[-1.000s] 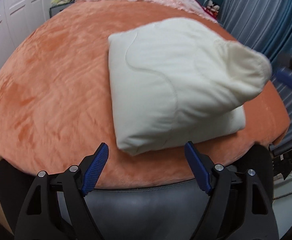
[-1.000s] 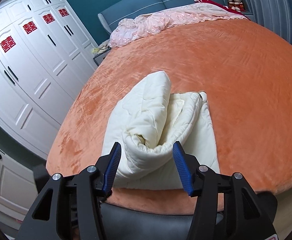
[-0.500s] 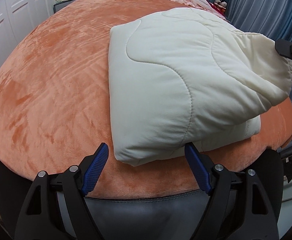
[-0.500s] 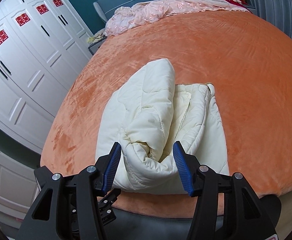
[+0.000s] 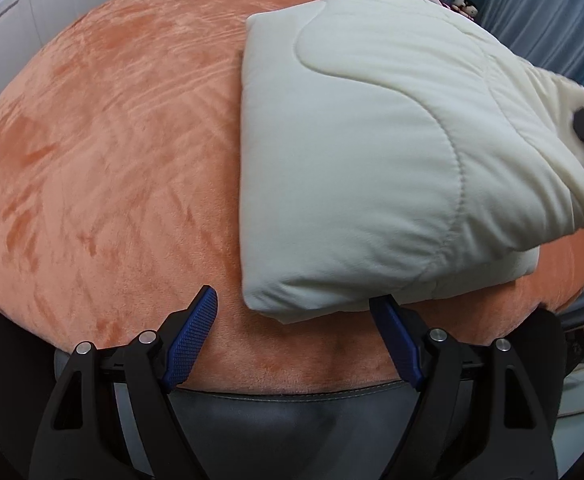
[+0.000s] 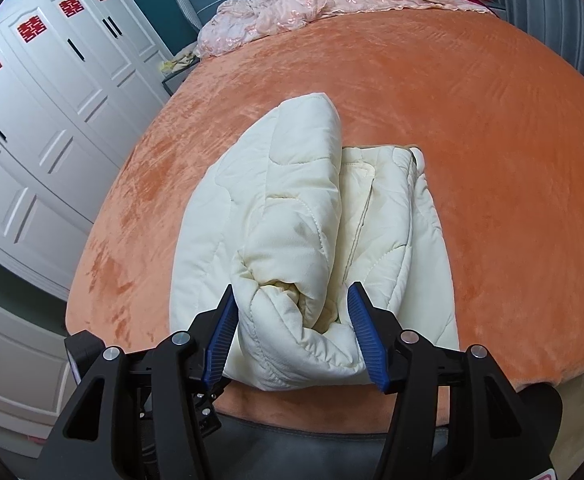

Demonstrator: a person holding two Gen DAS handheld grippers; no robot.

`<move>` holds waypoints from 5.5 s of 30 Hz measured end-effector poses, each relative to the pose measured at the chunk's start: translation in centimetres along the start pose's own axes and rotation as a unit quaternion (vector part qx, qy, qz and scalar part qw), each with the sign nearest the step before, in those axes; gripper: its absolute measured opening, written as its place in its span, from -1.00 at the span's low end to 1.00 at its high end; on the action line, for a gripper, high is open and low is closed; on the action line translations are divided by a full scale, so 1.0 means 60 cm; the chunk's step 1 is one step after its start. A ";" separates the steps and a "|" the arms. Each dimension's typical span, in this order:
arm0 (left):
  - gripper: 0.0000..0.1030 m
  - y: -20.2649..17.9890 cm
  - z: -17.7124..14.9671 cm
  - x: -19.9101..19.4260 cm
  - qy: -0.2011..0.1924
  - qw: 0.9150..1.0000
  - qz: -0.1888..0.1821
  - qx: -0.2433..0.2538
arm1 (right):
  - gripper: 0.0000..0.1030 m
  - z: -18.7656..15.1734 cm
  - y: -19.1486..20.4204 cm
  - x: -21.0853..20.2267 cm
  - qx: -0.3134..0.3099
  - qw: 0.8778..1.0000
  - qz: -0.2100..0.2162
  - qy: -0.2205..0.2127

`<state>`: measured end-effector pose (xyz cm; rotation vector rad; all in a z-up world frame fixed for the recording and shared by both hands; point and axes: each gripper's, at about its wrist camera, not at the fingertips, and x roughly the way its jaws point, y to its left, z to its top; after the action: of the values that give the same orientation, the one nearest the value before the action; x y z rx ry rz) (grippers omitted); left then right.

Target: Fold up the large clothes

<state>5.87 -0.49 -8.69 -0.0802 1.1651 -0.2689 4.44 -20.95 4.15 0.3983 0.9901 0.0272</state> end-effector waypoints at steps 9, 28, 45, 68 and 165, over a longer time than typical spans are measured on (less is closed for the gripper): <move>0.49 0.007 0.008 0.016 0.002 1.000 0.006 -0.008 | 0.10 -0.003 0.005 0.004 -0.003 1.000 -0.008 0.002; -0.64 0.020 0.014 -0.076 -0.041 0.996 -0.084 0.009 | -0.79 -0.031 -0.024 -0.108 -0.028 0.997 0.010 -0.075; -0.66 0.012 -0.025 -0.004 0.013 0.999 -0.031 0.023 | -0.71 -0.142 -0.155 0.069 0.070 0.997 -0.002 0.013; 0.11 -0.002 0.165 -0.192 -0.136 0.988 -0.071 0.009 | 0.18 0.041 -0.186 -0.045 0.206 0.971 0.067 -0.099; 0.79 -0.122 0.165 -0.025 -0.100 0.993 0.050 0.027 | -0.90 0.032 -0.161 0.080 0.071 0.996 -0.004 -0.049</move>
<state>13.17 -7.96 -1.94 -0.0013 0.9593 -0.1993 7.16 -29.53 -2.08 0.5204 0.8996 -0.0701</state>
